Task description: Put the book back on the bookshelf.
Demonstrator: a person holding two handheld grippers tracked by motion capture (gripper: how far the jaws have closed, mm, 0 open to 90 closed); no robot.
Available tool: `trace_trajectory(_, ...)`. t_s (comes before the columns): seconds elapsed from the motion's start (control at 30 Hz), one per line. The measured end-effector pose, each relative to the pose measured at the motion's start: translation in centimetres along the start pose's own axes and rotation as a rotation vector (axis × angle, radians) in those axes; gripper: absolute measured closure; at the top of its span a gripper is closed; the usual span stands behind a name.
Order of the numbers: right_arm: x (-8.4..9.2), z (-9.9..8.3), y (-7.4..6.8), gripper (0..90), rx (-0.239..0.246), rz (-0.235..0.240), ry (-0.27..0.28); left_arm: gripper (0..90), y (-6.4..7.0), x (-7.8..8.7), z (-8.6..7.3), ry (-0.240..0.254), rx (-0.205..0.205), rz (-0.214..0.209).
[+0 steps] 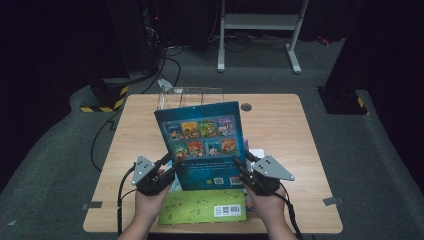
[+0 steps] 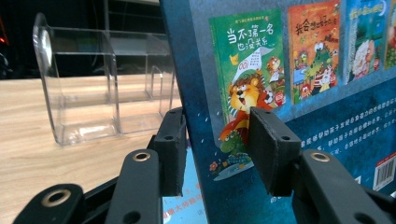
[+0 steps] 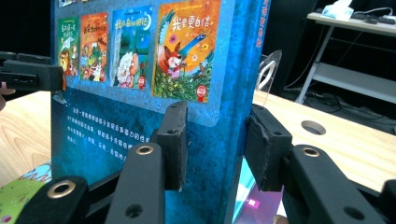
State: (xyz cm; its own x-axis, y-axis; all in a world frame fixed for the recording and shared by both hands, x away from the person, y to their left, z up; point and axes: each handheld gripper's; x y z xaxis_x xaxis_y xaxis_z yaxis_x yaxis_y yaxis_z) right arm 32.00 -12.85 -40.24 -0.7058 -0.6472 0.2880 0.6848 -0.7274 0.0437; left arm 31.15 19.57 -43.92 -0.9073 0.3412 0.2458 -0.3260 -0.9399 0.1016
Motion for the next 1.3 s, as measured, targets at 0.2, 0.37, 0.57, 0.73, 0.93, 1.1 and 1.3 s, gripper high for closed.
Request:
trace_trajectory(0.2, -0.1, 0.2, -0.2, 62.2, 0.009, -0.017, 0.019, 58.2, 0.7, 0.0, -0.1, 0.042, -0.016, 0.049)
trace_trajectory(0.37, -0.1, 0.3, -0.2, 62.2, 0.027, -0.030, 0.033, 58.3, 0.9, -0.2, -0.1, 0.058, -0.019, 0.063)
trace_trajectory(0.57, -0.1, 0.7, -0.2, 62.1, 0.041, -0.038, 0.051, 58.1, 0.8, -0.5, 0.0, 0.072, -0.008, 0.057)
trace_trajectory(0.73, -0.2, 0.9, -0.1, 62.1, 0.057, -0.045, 0.073, 58.1, 0.8, -0.6, 0.3, 0.098, -0.017, 0.064)
trace_trajectory(0.93, -0.3, 0.5, -0.1, 62.0, 0.074, -0.039, 0.079, 58.1, 0.8, -0.7, -0.4, 0.099, -0.018, 0.063)
trace_trajectory(1.1, 0.0, -0.5, -0.1, 61.7, 0.066, -0.027, 0.091, 58.0, 1.0, -0.4, -0.6, 0.113, -0.024, 0.065)
trace_trajectory(1.3, 0.3, -0.4, -0.4, 54.5, 0.055, -0.002, 0.084, 57.7, 1.1, 0.2, -0.8, 0.115, -0.019, 0.055)
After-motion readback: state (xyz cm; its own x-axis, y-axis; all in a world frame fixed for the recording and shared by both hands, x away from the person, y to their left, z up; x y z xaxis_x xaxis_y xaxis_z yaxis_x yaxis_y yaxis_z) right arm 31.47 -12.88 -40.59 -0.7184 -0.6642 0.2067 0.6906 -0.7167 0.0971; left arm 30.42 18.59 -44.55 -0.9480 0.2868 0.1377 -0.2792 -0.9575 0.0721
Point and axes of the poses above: each handheld gripper's, and its own axes: x roughly backward along the jaws, z roughly out of its top, y roughly to its right, and after that the axes turned 8 degrees about z, right-handed
